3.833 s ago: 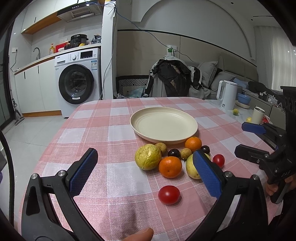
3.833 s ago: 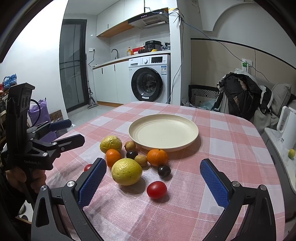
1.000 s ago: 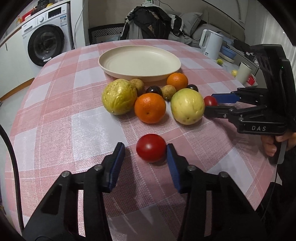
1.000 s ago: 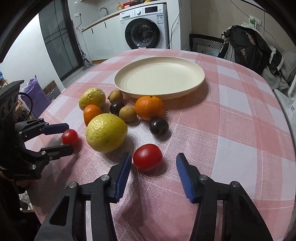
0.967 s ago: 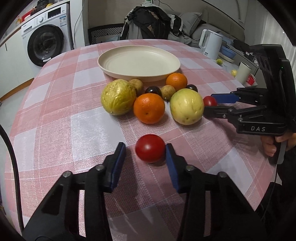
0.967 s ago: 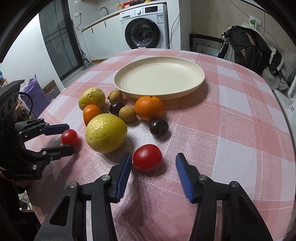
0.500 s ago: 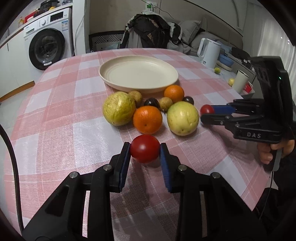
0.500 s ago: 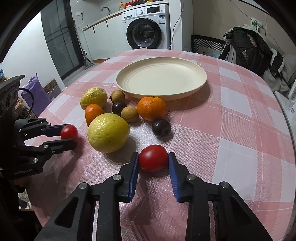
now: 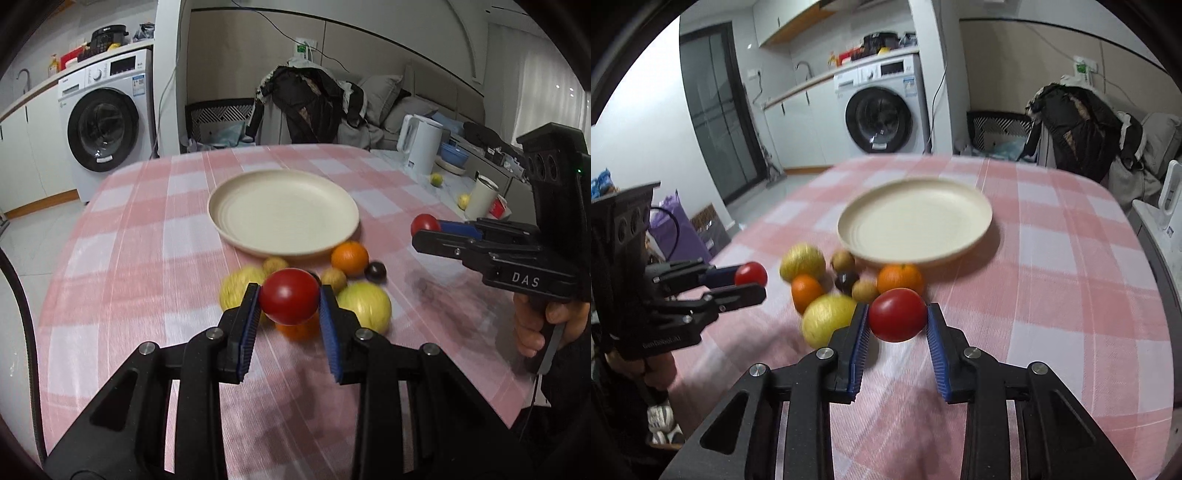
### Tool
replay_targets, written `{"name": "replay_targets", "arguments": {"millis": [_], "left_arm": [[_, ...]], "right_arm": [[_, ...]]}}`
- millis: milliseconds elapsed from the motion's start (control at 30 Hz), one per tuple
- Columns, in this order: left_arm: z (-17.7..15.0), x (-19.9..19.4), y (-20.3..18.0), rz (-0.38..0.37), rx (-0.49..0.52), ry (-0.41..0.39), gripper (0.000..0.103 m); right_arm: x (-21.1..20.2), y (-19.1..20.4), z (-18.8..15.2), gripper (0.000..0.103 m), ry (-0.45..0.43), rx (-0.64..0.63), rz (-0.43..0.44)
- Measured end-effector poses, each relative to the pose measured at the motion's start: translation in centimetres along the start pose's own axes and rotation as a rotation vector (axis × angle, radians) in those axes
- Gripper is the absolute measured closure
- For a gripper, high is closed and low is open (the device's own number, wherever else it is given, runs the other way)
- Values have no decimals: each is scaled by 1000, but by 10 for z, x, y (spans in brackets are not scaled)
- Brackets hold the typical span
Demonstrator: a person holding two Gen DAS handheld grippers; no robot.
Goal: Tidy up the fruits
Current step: 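Carry both tomatoes onto the cream plate and open both tools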
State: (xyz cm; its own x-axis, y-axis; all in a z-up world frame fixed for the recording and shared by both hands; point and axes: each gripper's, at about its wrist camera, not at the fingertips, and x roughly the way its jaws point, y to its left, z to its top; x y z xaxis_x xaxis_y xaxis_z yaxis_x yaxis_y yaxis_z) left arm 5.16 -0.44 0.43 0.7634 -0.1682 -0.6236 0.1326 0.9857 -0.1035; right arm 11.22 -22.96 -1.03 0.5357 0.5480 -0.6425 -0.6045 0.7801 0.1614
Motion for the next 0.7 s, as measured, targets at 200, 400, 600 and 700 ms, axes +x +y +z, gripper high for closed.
{"name": "replay_targets", "arguments": {"millis": [200, 400, 600, 700], "left_arm": [[19, 11, 5, 25, -16, -25, 74], [32, 32, 10, 36, -28, -19, 74], [41, 63, 12, 20, -46, 13, 74], [45, 75, 11, 15, -39, 18, 74]], "right_arm": [[3, -4, 17, 71, -30, 33, -4], [13, -7, 25, 71, -23, 31, -4], [25, -7, 34, 71, -11, 11, -3], [34, -10, 39, 71, -3, 18, -1]]}}
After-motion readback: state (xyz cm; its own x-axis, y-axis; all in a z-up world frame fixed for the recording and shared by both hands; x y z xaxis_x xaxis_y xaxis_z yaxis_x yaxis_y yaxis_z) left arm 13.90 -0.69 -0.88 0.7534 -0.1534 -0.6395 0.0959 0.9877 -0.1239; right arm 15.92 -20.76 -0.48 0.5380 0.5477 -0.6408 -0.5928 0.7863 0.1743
